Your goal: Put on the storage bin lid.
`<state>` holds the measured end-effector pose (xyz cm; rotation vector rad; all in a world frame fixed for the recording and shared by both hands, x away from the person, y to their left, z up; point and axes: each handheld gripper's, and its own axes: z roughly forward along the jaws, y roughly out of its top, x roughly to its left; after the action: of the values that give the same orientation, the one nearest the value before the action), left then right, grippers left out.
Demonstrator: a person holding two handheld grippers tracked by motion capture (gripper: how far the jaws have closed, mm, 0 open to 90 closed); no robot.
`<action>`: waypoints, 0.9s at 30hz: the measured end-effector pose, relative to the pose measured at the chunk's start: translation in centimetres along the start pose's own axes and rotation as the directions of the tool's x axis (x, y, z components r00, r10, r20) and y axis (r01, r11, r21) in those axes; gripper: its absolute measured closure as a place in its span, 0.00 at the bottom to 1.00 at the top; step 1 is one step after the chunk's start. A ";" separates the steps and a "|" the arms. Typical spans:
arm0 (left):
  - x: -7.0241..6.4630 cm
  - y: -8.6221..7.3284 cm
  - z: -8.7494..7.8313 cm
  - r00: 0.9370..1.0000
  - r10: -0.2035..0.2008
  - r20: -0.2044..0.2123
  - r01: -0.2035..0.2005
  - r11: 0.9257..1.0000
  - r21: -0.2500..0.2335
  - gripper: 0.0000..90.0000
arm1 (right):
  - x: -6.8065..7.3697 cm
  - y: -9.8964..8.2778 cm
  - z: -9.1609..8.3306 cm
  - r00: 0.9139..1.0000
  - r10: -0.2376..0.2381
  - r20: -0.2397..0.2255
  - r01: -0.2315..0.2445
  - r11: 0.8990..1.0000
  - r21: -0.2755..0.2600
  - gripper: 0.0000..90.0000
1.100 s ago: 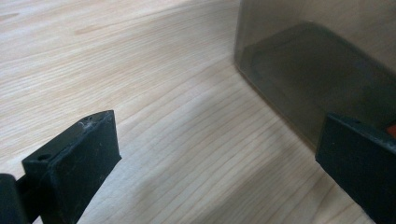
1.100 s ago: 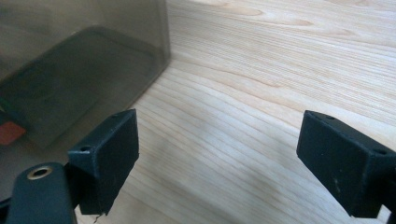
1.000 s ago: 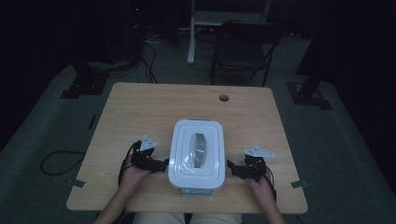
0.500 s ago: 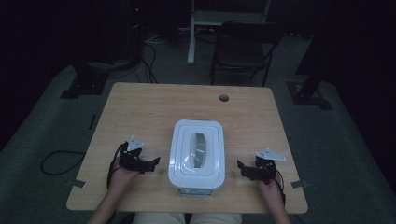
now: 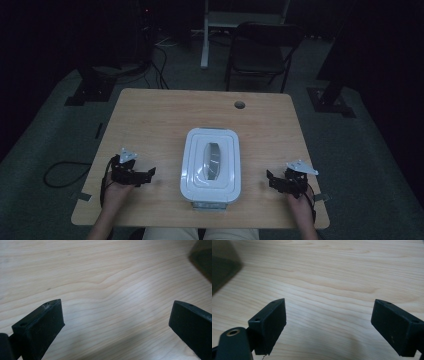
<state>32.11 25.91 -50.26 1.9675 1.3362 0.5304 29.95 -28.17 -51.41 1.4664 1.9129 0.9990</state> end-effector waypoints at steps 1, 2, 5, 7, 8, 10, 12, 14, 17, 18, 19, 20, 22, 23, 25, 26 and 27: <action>0.3 -0.1 -0.1 1.000 -0.010 -0.006 0.010 1.000 -0.003 0.01 | -0.2 -0.1 0.0 1.000 0.004 0.016 -0.004 1.000 0.001 0.14; 0.6 -0.2 -0.2 1.000 -0.014 -0.012 0.014 1.000 0.000 0.01 | -0.4 -0.1 0.0 1.000 0.008 0.028 -0.008 1.000 0.005 0.14; 1.3 -0.6 -0.5 0.999 -0.032 -0.036 0.032 0.999 0.005 0.01 | -0.8 -0.4 0.1 0.998 0.012 0.054 -0.012 1.000 0.014 0.14; 1.8 -1.0 -0.8 0.997 -0.037 -0.062 0.037 0.999 0.012 0.01 | -0.9 -0.5 0.2 0.997 0.007 0.076 -0.009 1.000 0.024 0.14; 2.1 -1.2 -0.8 0.996 -0.049 -0.068 0.050 0.999 0.016 0.01 | -1.0 -0.6 0.2 0.997 0.008 0.082 -0.010 1.000 0.028 0.14; 2.6 -1.6 -1.1 0.995 -0.071 -0.076 0.072 0.997 0.016 0.01 | -1.2 -0.6 0.3 0.996 0.012 0.091 -0.015 0.999 0.035 0.14; 3.1 -2.0 -1.3 0.991 -0.086 -0.099 0.088 0.996 0.015 0.01 | -1.4 -0.7 0.3 0.994 0.019 0.109 -0.023 0.999 0.041 0.14; 3.4 -2.3 -1.5 0.987 -0.101 -0.126 0.105 0.994 0.021 0.01 | -1.6 -0.8 0.4 0.991 0.019 0.132 -0.026 0.998 0.050 0.14; 3.8 -2.6 -1.8 0.977 -0.128 -0.172 0.132 0.991 0.016 0.01 | -2.0 -1.0 0.5 0.988 0.028 0.151 -0.038 0.997 0.065 0.14; 3.9 -2.7 -1.9 0.973 -0.132 -0.188 0.137 0.990 0.019 0.01 | -2.2 -1.0 0.5 0.987 0.035 0.154 -0.047 0.996 0.072 0.14; 4.0 -2.7 -1.9 0.971 -0.134 -0.198 0.141 0.990 0.021 0.01 | -2.3 -1.0 0.5 0.987 0.047 0.156 -0.059 0.996 0.071 0.14; 4.1 -2.8 -1.9 0.967 -0.139 -0.212 0.148 0.989 0.028 0.01 | -2.5 -1.0 0.4 0.985 0.057 0.162 -0.068 0.996 0.064 0.14; 4.2 -2.9 -1.9 0.961 -0.149 -0.233 0.161 0.986 0.033 0.01 | -2.7 -1.1 0.4 0.981 0.057 0.187 -0.073 0.994 0.078 0.14; 4.3 -2.9 -1.8 0.961 -0.156 -0.228 0.169 0.985 0.039 0.01 | -2.9 -1.1 0.5 0.979 0.051 0.195 -0.072 0.992 0.102 0.14; 4.4 -3.1 -1.7 0.958 -0.156 -0.242 0.173 0.984 0.049 0.01 | -3.1 -1.1 0.5 0.976 0.074 0.203 -0.097 0.989 0.107 0.14; 4.4 -3.1 -1.7 0.957 -0.158 -0.244 0.176 0.983 0.055 0.01 | -3.2 -1.2 0.5 0.975 0.089 0.206 -0.113 0.988 0.109 0.14; 4.4 -3.2 -1.6 0.955 -0.160 -0.248 0.179 0.982 0.059 0.01 | -3.4 -1.2 0.5 0.974 0.107 0.202 -0.131 0.985 0.111 0.14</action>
<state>30.72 31.24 -51.68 1.8740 1.6858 0.6589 30.59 -31.49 -52.75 1.7007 1.7897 0.7667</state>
